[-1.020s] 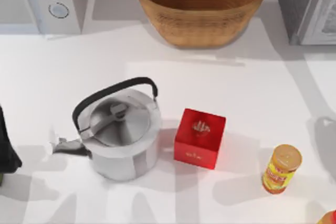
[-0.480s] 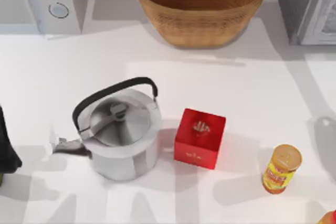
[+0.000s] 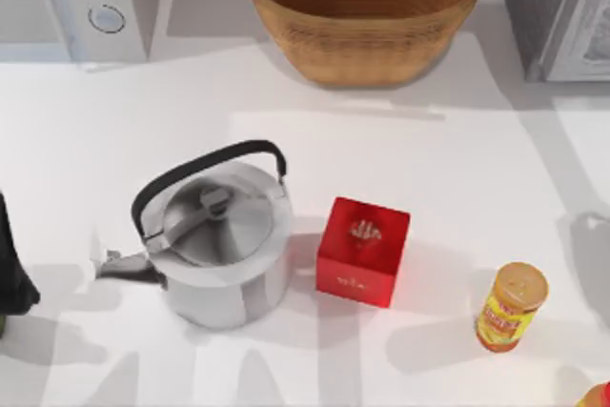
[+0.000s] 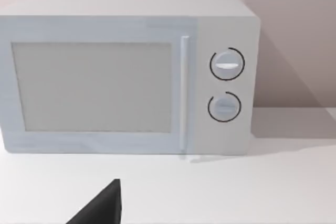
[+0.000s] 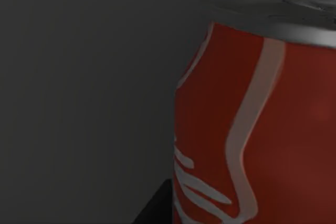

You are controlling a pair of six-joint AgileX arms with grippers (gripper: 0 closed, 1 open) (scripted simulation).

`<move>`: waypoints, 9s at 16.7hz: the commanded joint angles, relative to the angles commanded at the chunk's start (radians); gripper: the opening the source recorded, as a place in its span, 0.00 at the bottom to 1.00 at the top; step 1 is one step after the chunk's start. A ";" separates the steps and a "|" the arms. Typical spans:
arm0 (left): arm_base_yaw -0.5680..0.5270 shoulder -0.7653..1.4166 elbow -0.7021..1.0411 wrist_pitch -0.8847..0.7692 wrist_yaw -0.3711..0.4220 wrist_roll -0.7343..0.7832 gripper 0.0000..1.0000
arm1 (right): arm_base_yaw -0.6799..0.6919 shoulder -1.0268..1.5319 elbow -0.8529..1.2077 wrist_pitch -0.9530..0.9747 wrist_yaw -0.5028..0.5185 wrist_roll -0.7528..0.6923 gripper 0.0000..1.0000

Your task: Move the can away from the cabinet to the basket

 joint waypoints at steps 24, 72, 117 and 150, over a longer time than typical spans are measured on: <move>0.000 0.000 0.000 0.000 0.000 0.000 1.00 | 0.158 -0.546 -0.302 -0.235 0.145 0.002 0.00; 0.000 0.000 0.000 0.000 0.000 0.000 1.00 | 0.150 -0.588 -1.347 0.756 0.133 0.001 0.00; 0.000 0.000 0.000 0.000 0.000 0.000 1.00 | 0.349 0.394 -0.575 0.951 0.343 0.005 1.00; 0.000 0.000 0.000 0.000 0.000 0.000 1.00 | 0.344 0.364 -0.597 0.945 0.334 0.004 1.00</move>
